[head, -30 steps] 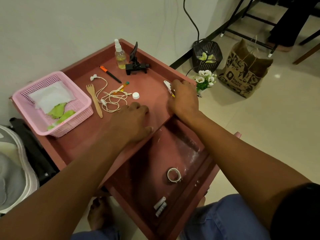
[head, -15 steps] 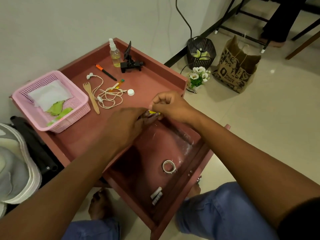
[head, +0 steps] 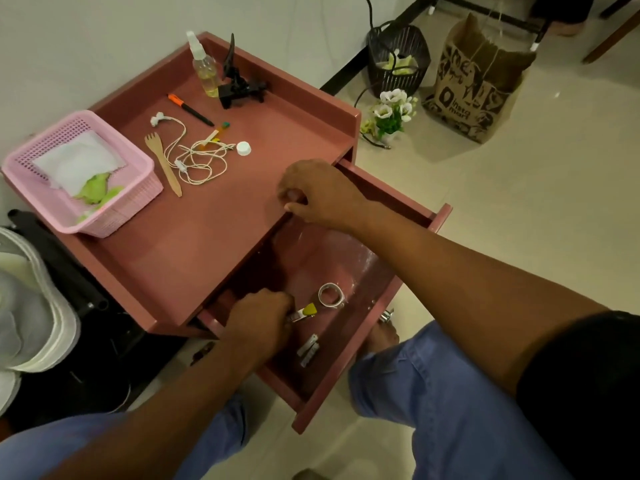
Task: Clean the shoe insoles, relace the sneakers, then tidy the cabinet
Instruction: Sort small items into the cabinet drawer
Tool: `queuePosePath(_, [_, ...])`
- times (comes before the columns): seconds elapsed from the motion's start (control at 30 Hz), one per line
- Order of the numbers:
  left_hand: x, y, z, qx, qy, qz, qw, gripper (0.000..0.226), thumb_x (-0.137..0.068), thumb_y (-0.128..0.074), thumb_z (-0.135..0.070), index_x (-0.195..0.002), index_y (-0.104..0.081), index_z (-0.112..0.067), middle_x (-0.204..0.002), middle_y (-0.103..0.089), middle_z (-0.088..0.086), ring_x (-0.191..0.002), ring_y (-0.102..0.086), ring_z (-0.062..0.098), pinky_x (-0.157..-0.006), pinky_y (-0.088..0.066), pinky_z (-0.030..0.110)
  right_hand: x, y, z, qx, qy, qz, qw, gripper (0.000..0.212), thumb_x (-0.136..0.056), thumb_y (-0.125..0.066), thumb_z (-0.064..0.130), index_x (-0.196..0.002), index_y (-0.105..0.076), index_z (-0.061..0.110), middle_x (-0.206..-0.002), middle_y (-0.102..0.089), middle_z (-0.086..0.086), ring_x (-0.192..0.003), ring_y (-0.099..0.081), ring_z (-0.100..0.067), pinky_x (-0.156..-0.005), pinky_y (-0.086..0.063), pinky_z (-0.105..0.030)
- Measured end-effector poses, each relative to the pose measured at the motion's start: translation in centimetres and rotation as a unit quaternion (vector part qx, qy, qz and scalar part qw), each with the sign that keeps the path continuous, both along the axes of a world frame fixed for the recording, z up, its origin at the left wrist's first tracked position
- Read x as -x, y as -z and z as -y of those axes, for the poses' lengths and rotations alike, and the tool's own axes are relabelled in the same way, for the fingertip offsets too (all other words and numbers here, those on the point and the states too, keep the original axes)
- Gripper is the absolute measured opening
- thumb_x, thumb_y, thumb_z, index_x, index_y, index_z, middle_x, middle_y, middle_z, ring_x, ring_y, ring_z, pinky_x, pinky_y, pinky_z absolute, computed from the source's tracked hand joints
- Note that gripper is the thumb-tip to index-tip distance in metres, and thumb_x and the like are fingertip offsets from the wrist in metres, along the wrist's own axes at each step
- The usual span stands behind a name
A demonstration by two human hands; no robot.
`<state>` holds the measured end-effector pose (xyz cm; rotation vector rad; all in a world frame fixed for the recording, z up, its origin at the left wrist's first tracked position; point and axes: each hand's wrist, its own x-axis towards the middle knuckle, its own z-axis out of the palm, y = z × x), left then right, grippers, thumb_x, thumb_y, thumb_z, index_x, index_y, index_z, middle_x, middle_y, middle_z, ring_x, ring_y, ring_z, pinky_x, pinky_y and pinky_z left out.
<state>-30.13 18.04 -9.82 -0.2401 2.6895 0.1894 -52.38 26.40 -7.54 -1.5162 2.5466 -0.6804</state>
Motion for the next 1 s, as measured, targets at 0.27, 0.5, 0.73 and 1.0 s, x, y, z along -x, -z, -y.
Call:
queuePosePath(0.27, [0.8,3.3,-1.4,0.083,-0.015,0.059,0.995,0.021,-0.101,-0.051,-0.022,-0.119,-0.059,-0.015,-0.125,-0.065,0.008,-0.114,-0.066,0.031,-0.088,-0.053,0.036,0.7,1.0,-0.5,0.032,-0.011,0.015,0.999,0.027,-0.085,-0.068,0.038,-0.103,-0.075,0.019,-0.103,-0.066,0.003,-0.099,-0.06,-0.019,-0.093,-0.048,-0.041])
queuePosePath(0.5, [0.5,3.9,-2.1,0.033,-0.055,0.048,0.997,0.019,-0.095,-0.053,-0.014,-0.111,-0.062,-0.016,-0.116,-0.07,0.009,-0.108,-0.069,0.033,-0.082,-0.056,0.037,0.9,0.7,-0.4,0.038,-0.005,0.032,0.999,0.031,-0.08,-0.07,0.041,-0.101,-0.077,0.019,-0.101,-0.068,0.004,-0.097,-0.061,-0.018,-0.093,-0.048,-0.039])
queuePosePath(0.73, [0.5,4.1,-1.9,0.018,-0.074,0.064,0.995,0.019,-0.101,-0.051,-0.013,-0.114,-0.065,-0.012,-0.119,-0.068,0.01,-0.11,-0.067,0.031,-0.085,-0.055,0.035,0.9,0.3,-0.4,0.035,0.0,0.044,0.998,0.028,-0.08,-0.075,0.039,-0.1,-0.078,0.019,-0.101,-0.068,0.003,-0.095,-0.061,-0.017,-0.089,-0.05,-0.038])
queuePosePath(1.0, [0.8,2.6,-1.7,0.032,-0.011,0.096,0.995,0.028,-0.105,-0.049,-0.029,-0.125,-0.06,-0.013,-0.134,-0.06,0.012,-0.121,-0.061,0.031,-0.094,-0.05,0.036,1.3,0.9,0.0,0.031,0.026,0.038,0.998,0.03,-0.076,-0.076,0.042,-0.098,-0.077,0.023,-0.101,-0.067,0.0,-0.097,-0.062,-0.025,-0.086,-0.054,-0.041])
